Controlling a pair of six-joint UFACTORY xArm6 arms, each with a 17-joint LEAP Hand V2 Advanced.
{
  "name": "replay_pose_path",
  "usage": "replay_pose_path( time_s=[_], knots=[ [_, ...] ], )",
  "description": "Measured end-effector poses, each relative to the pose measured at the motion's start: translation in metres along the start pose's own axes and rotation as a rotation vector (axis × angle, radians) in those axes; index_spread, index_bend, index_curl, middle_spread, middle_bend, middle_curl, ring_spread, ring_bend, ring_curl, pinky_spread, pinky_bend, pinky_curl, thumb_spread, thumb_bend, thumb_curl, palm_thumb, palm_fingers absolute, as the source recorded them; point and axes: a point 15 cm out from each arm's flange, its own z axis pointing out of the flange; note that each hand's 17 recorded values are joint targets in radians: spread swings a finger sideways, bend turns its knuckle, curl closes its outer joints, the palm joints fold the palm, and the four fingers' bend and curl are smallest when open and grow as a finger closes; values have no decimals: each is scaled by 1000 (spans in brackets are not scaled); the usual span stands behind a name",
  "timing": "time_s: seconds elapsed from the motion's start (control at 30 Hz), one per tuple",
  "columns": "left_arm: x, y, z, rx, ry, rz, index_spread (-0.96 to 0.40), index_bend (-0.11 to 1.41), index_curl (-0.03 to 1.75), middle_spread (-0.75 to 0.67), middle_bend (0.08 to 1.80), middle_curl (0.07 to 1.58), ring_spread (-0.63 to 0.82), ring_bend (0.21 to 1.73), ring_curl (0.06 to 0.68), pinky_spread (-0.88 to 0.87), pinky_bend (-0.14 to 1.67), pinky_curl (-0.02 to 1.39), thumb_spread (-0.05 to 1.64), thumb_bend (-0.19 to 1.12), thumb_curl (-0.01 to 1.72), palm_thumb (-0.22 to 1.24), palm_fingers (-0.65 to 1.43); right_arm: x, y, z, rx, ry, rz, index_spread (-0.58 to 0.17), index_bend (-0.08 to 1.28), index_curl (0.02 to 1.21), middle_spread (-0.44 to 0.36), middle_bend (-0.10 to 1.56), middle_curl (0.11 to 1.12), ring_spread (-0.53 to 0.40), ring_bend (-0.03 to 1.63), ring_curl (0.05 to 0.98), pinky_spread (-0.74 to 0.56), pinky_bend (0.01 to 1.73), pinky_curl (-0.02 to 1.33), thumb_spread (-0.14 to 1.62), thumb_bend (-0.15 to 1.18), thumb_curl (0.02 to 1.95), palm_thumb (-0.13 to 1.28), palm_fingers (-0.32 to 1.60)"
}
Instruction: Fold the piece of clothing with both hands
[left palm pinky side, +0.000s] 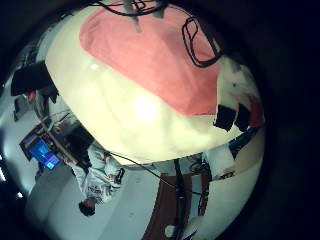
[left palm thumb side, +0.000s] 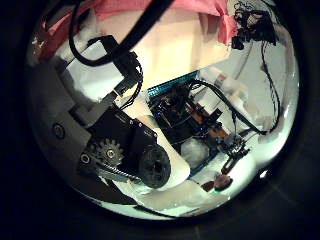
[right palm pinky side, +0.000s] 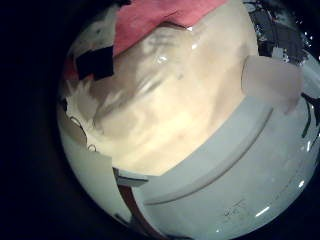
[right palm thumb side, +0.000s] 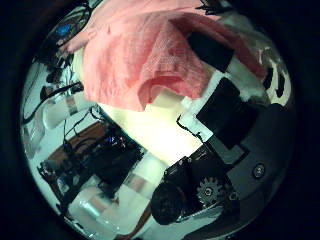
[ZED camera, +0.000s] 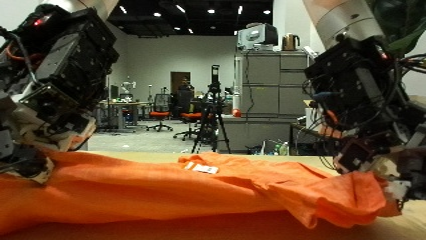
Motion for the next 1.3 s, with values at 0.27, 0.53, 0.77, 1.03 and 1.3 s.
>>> replay_pose_path(
  time_s=[0.27,0.53,0.77,1.03,1.3],
  knots=[
    [22,18,-14,-25,-1,50,-731,239,1452,-482,1111,840,-429,1372,509,-580,1258,572,961,-11,853,899,1143,-23,35,-39,60,-64,2,-282,1065,853,-138,1274,843,-260,1307,803,-254,1211,939,1231,35,609,1148,1046],
    [13,28,-38,0,-6,38,-717,220,1467,-481,1112,843,-430,1369,510,-581,1261,571,961,-11,855,898,1140,-15,30,-91,150,-38,30,-276,1063,867,-138,1289,837,-261,1291,825,-238,1180,1001,1230,14,650,1154,1052],
    [-8,25,-67,73,-11,3,-706,208,1479,-476,1110,845,-431,1370,512,-580,1261,570,962,-11,857,898,1143,9,9,-139,233,-33,72,-273,1059,873,-139,1289,828,-261,1281,837,-232,1156,1044,1219,-4,682,1157,1061],
    [-45,0,-91,109,22,-59,-693,202,1491,-472,1109,846,-434,1365,512,-580,1261,568,965,-9,858,900,1143,52,-51,-179,276,-67,136,-272,1058,879,-138,1294,820,-263,1274,849,-231,1132,1087,1211,-6,708,1155,1064],
    [-96,-57,-89,76,83,-119,-680,205,1499,-477,1102,850,-425,1360,514,-577,1265,573,963,-11,854,911,1136,84,-138,-165,215,-108,179,-271,1054,888,-144,1286,817,-266,1271,861,-237,1114,1121,1250,-26,670,1001,1047]
  ],
)
